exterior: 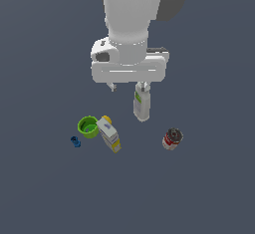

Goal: Pick up a designated object from a clutter of objects.

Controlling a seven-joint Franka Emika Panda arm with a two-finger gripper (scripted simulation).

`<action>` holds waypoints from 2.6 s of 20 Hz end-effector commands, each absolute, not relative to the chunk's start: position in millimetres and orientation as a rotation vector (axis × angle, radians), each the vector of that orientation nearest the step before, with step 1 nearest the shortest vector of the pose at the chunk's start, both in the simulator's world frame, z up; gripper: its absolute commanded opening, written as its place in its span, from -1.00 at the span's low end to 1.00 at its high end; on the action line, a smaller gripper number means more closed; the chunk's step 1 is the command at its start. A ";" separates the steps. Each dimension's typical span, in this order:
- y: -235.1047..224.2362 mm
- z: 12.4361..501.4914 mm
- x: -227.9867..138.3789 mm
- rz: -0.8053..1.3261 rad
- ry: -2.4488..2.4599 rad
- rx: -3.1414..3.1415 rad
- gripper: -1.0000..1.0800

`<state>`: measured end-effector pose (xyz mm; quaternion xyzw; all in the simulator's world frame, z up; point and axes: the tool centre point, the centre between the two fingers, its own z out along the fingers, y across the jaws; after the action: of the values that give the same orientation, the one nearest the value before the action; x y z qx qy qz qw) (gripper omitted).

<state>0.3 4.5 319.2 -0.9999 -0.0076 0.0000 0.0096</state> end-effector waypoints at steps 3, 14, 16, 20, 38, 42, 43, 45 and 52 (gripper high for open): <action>4.5 321.7 1.5 -0.010 -0.026 -3.123 0.92; 5.3 352.3 14.7 -0.127 -0.048 -3.126 0.92; 4.7 351.2 15.2 -0.126 -0.057 -3.126 0.92; 2.3 347.2 17.5 -0.124 -0.095 -3.127 0.92; -29.9 288.8 39.8 -0.073 -0.565 -3.091 0.92; -39.4 271.3 44.7 -0.058 -0.700 -3.065 0.92; -41.9 266.8 45.8 -0.054 -0.733 -3.058 0.92; -46.7 257.9 47.9 -0.046 -0.799 -3.042 0.92; -62.4 228.6 53.2 -0.022 -1.011 -2.977 0.92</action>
<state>52.1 -59.3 234.4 -0.9515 -0.3074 -0.0082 -0.0015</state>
